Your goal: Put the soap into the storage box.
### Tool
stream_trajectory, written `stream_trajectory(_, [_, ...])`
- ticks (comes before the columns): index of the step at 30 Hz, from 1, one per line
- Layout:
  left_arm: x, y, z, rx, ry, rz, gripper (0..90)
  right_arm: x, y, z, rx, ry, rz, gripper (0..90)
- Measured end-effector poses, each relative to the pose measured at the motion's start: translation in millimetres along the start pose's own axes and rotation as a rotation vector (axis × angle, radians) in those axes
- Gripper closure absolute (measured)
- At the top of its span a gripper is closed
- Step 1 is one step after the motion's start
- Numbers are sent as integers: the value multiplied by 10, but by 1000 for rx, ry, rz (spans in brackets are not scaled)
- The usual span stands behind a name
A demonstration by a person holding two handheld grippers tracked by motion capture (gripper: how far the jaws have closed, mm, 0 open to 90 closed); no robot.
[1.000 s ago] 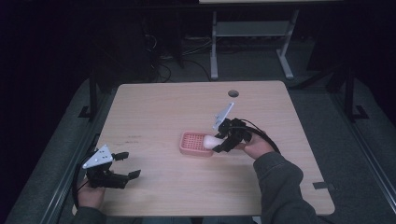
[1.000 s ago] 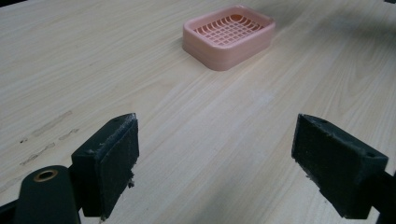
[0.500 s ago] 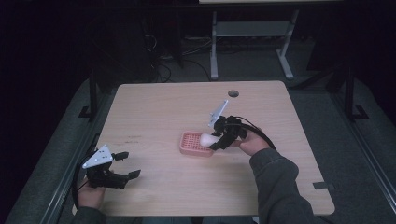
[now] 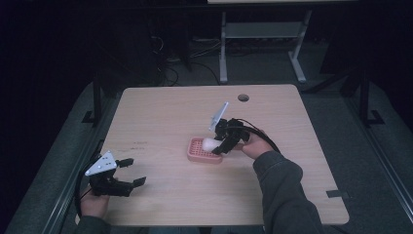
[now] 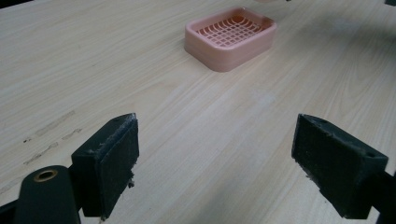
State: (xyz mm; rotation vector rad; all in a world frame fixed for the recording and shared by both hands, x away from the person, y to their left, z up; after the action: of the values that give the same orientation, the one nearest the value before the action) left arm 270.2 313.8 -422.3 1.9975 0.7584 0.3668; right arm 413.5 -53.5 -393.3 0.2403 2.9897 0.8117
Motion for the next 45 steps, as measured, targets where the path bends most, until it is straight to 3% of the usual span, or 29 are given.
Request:
stream_trajectory(15, [2,2,-4,-1,0,1,148,-54,70,125,-3,33,7,492])
stream_trajectory(24, [3,0,-15,-9,2,-5,148,-94,203,211,32,22,-8,492])
stream_trajectory(32, [2,3,-16,-7,0,0,148,-139,225,350,70,16,14,492])
stream_trajectory(45, [2,4,-17,-7,-1,0,148,-182,250,392,41,-1,27,492])
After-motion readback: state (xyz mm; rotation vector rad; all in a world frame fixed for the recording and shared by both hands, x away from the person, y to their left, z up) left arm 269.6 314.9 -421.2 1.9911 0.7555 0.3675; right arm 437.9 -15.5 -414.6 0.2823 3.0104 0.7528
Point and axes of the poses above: each handheld gripper's, and its own axes: z roughly forward along the jaws, y roughly out of its top, x roughly to its left, the point moved 1 cm from there along z, roughly forward along the jaws, and after that the axes turned 1 degree about -x, right-handed, at the moved point
